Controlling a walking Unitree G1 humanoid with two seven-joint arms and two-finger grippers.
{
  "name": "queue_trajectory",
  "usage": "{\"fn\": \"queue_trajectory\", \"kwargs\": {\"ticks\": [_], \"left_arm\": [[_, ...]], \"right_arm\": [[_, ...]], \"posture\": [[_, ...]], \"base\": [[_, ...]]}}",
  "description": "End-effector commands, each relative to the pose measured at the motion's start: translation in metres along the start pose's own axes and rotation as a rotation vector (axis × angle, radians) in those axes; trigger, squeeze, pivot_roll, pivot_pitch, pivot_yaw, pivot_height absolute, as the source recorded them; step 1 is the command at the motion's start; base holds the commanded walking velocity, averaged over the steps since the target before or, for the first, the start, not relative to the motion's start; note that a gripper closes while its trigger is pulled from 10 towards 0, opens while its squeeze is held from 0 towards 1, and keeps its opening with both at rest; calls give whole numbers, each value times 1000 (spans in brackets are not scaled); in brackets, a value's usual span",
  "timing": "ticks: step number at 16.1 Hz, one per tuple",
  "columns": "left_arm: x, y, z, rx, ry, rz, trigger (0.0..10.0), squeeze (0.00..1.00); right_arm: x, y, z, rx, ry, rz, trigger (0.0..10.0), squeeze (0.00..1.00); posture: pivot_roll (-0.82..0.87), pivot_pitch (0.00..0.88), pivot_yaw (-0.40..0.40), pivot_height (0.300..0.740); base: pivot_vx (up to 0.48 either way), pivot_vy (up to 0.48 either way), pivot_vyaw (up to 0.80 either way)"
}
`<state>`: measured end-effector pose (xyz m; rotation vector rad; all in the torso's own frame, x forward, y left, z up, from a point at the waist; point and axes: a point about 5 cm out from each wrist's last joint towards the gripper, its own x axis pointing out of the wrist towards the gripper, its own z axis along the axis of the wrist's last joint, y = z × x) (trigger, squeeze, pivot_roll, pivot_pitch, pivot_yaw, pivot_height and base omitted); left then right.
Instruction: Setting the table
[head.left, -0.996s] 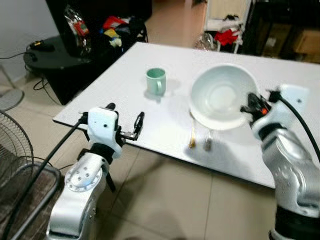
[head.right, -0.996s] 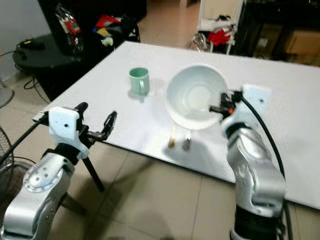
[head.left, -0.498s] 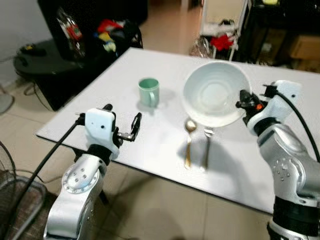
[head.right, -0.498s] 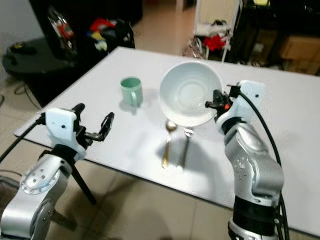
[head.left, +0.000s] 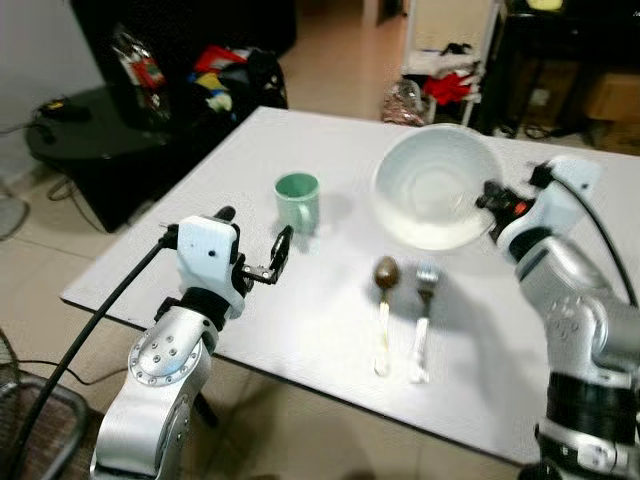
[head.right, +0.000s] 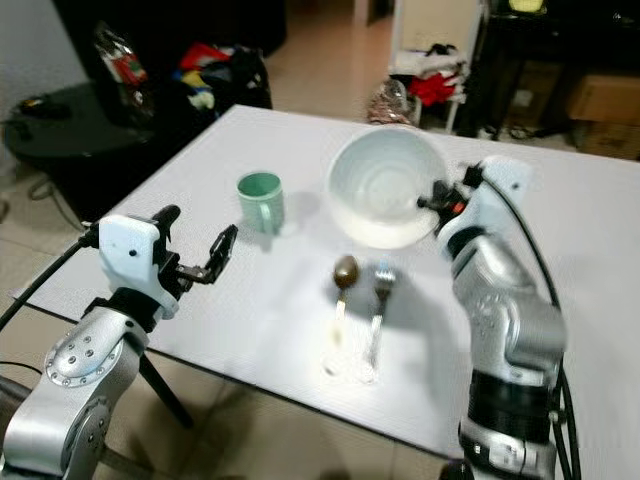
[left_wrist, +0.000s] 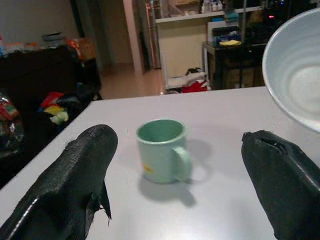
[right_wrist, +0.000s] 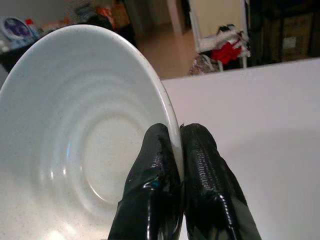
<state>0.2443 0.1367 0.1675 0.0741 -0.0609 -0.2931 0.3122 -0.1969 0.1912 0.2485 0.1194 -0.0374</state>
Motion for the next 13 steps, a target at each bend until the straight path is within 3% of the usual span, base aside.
{"fn": "queue_trajectory", "kwargs": {"ticks": [1, 3, 7, 10, 13], "left_arm": [[0, 7, -1, 11, 11, 14, 10000, 0], [0, 5, -1, 5, 19, -6, 10000, 0], [-4, -10, -5, 2, 57, -188, 10000, 0], [-10, -17, 1, -9, 69, -329, 10000, 0], [-17, -23, 0, -18, 103, -416, 10000, 0]], "right_arm": [[5, 9, 2, 32, 13, 31, 10000, 0], [10, 4, -2, 73, 53, 10, 10000, 0], [30, 2, -12, 173, 121, 16, 10000, 0], [49, -4, -26, 199, 261, -30, 10000, 0], [59, -8, -27, 251, 315, -51, 10000, 0]], "posture": [[29, 0, 41, 740], [29, 0, 44, 740], [39, 0, 46, 740], [50, 0, 48, 740], [57, 0, 48, 740]], "base": [[364, 0, 0], [341, 0, 0], [0, 0, 0], [0, 0, 0], [0, 0, 0]]}}
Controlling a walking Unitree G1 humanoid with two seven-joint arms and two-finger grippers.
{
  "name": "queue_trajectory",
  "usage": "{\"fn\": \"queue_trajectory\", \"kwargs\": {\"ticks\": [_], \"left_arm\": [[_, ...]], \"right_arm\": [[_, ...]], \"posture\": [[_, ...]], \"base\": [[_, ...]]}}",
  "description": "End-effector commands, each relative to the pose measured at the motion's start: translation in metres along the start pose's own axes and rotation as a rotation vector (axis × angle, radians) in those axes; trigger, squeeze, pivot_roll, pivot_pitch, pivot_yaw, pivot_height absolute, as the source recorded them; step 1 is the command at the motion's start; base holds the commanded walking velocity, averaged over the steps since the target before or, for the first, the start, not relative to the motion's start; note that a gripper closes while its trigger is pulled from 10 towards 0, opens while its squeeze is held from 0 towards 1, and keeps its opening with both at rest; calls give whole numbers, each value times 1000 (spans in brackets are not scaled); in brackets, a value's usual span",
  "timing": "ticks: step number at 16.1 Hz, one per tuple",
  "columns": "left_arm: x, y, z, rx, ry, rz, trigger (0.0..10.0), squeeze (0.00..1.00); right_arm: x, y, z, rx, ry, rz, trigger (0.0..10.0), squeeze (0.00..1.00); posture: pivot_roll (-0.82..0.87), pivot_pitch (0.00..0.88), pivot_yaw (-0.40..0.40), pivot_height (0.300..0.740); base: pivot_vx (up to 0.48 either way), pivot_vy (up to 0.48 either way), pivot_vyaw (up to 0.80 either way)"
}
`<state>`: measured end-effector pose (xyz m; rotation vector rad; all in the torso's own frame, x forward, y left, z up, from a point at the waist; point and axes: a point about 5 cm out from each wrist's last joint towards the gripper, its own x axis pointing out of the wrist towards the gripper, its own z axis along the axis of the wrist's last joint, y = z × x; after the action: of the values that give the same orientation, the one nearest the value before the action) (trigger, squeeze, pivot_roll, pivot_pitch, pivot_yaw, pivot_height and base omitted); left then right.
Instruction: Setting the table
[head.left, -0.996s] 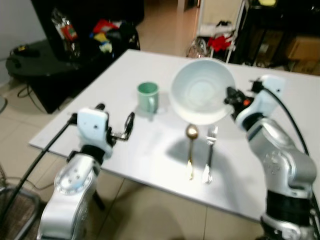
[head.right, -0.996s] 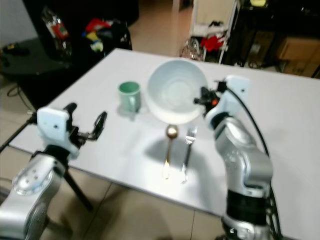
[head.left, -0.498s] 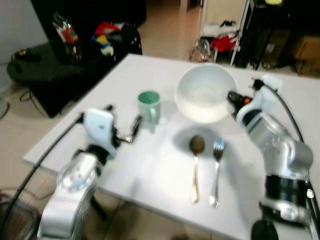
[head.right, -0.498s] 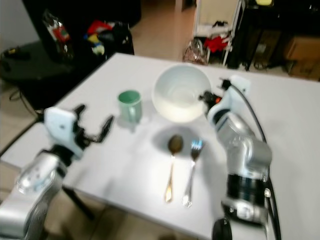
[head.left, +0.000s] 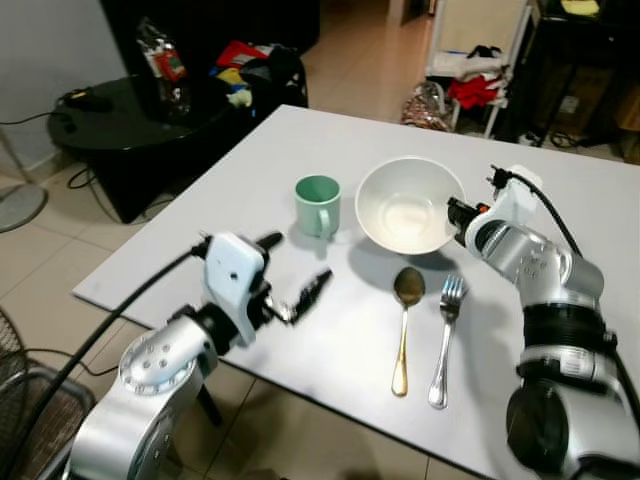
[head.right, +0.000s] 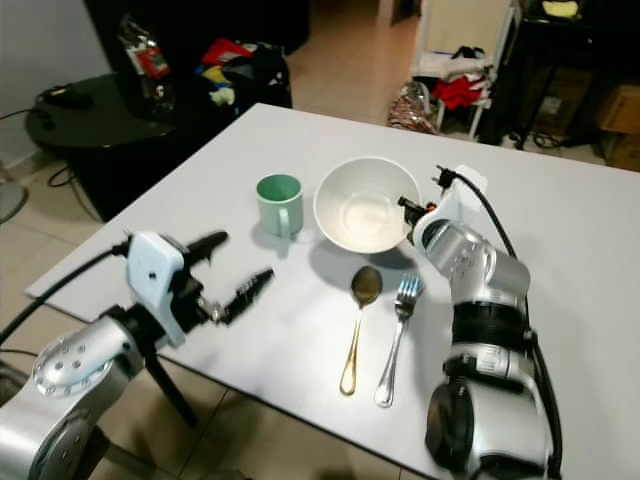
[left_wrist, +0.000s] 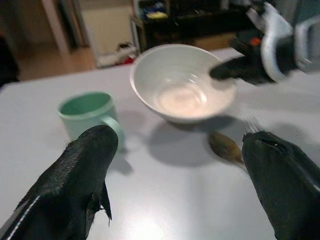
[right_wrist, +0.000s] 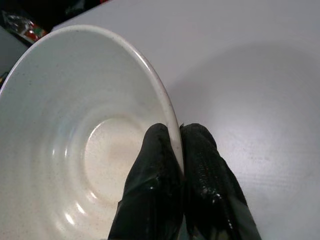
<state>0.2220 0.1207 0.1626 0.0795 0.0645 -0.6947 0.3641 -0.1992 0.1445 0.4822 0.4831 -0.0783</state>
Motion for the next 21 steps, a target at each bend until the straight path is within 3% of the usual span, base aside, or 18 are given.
{"fn": "queue_trajectory", "kwargs": {"ticks": [1, 8, 9, 10, 13, 17, 21], "left_arm": [[-1, -5, 0, 6, 16, -37, 10000, 0], [-7, -10, -3, -1, 60, -84, 10000, 0], [-7, -10, -3, -1, 62, -86, 10000, 0], [-7, -10, -3, -1, 64, -88, 10000, 0], [-6, -10, -2, 0, 65, -90, 10000, 0], [-6, -8, -3, 2, 64, -88, 10000, 0], [-8, -6, -4, 3, 68, -85, 10000, 0]], "right_arm": [[2, 8, 10, 31, -17, 43, 10000, 0], [14, 0, -2, 98, 88, -9, 10000, 0], [14, -2, -3, 112, 95, -15, 10000, 169], [14, -5, -4, 125, 113, -27, 10000, 1000], [12, -6, -2, 154, 135, -13, 10000, 1000], [-3, -5, 13, 158, 151, 30, 10000, 1000], [-39, -8, 17, 105, 164, 78, 10000, 1000]], "posture": [[60, 0, 45, 740], [72, 0, 39, 740], [71, 0, 39, 740], [69, 0, 41, 740], [62, 0, 45, 740], [54, 0, 46, 740], [34, 0, 63, 740]], "base": [[0, 0, 0], [0, 0, 0], [0, 0, 0], [0, 0, 0], [0, 0, 0], [0, 0, 0], [0, 0, 0]]}}
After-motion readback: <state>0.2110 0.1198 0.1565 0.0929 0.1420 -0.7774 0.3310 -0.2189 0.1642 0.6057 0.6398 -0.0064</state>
